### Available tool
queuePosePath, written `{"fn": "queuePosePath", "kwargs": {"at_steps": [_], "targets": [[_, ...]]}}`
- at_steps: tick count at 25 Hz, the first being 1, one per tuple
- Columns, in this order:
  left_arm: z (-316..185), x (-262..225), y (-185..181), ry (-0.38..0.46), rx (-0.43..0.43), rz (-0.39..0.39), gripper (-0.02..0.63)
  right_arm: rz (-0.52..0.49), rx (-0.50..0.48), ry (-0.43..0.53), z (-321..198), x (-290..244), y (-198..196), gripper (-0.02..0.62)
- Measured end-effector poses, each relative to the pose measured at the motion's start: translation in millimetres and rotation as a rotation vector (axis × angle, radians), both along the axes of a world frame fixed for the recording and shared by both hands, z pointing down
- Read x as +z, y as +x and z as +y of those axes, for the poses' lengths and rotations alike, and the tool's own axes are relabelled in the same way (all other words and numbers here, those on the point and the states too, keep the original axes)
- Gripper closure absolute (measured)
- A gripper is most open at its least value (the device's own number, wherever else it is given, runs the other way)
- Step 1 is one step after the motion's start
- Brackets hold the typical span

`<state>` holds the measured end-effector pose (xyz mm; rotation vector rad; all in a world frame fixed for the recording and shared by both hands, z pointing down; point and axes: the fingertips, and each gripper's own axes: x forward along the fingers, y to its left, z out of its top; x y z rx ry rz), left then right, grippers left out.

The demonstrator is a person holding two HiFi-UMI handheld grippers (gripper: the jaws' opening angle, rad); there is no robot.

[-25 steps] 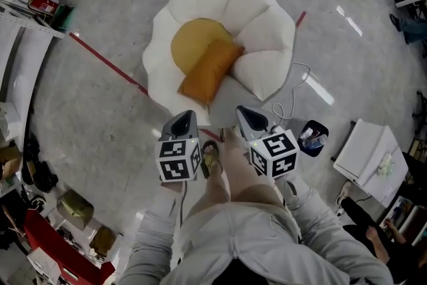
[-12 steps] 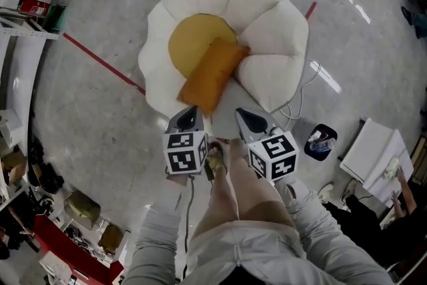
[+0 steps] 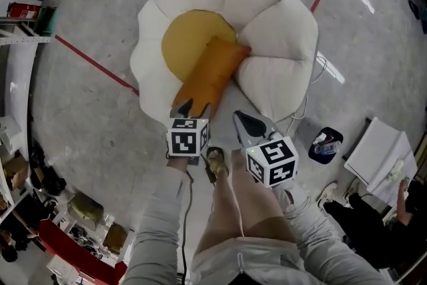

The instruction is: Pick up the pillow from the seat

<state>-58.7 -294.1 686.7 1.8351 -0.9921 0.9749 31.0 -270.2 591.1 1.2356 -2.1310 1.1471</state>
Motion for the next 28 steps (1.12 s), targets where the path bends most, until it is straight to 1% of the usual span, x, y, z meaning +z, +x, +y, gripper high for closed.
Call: {"fn": "queuePosePath", "kwargs": {"at_steps": [2, 8, 12, 16, 19, 21, 25, 28], "targets": [[-6, 19, 2, -0.030, 0.015, -0.010, 0.362, -0.008, 0.005, -0.012, -4, 10, 1, 0.595], [-25, 73, 4, -0.104, 0.056, -0.045, 0.278, -0.028, 0.022, -0.029, -22, 41, 3, 0.595], [-34, 107, 8, -0.166, 0.119, -0.061, 0.226, -0.048, 0.035, -0.043, -28, 58, 4, 0.595], [-42, 150, 13, -0.222, 0.202, -0.090, 0.141, -0.074, 0.039, -0.055, -35, 77, 4, 0.595], [-47, 175, 16, -0.279, 0.245, -0.086, 0.101, -0.082, 0.043, -0.062, -39, 90, 6, 0.595], [-50, 186, 18, -0.299, 0.274, -0.088, 0.063, -0.085, 0.044, -0.071, -39, 99, 6, 0.595], [-48, 211, 20, -0.334, 0.335, -0.117, 0.017, -0.088, 0.051, -0.097, -35, 116, 10, 0.595], [-45, 223, 22, -0.382, 0.356, -0.109, 0.015, -0.092, 0.061, -0.110, -33, 125, 11, 0.595]]}}
